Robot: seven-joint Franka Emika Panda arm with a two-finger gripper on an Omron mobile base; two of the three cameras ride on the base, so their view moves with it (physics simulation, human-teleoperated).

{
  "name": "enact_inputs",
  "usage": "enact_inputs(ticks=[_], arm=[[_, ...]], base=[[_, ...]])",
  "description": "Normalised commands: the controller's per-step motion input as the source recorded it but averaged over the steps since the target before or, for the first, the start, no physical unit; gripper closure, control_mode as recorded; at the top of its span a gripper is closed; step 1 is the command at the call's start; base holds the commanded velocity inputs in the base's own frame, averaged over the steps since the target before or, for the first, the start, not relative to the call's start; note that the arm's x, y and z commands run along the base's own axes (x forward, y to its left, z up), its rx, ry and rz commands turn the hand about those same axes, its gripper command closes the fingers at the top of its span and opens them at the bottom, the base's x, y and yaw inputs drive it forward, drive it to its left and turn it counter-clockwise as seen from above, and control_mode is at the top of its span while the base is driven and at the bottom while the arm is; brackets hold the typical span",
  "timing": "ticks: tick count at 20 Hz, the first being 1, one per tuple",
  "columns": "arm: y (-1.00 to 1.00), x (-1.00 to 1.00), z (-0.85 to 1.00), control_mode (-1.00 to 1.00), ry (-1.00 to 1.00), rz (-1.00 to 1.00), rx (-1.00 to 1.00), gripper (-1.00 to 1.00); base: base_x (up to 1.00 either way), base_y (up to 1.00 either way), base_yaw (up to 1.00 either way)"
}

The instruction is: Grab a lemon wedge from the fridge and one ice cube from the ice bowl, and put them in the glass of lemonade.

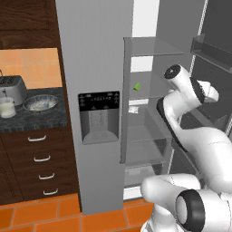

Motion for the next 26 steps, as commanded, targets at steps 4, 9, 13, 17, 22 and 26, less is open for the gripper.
enact_inputs(ticks=[4,9,13,17,22,26], arm=[[1.0,0.13,-0.14,-1.0,0.01,0.54,0.23,-1.0],[0.97,0.04,-0.23,-1.0,0.01,0.55,0.29,-1.0],[0.63,-0.64,0.0,-1.0,0.21,0.54,0.05,-1.0],[0.38,-0.97,0.22,-1.0,0.0,0.24,0.0,-1.0],[0.01,-1.0,0.45,-1.0,0.0,0.01,0.02,-1.0],[-0.07,-0.71,0.25,-1.0,0.02,-0.11,0.04,-1.0]], base=[[0.0,0.0,0.0],[0.0,0.0,0.0],[0.0,0.0,0.0],[0.0,0.0,0.0],[0.0,0.0,0.0],[0.0,0.0,0.0]])
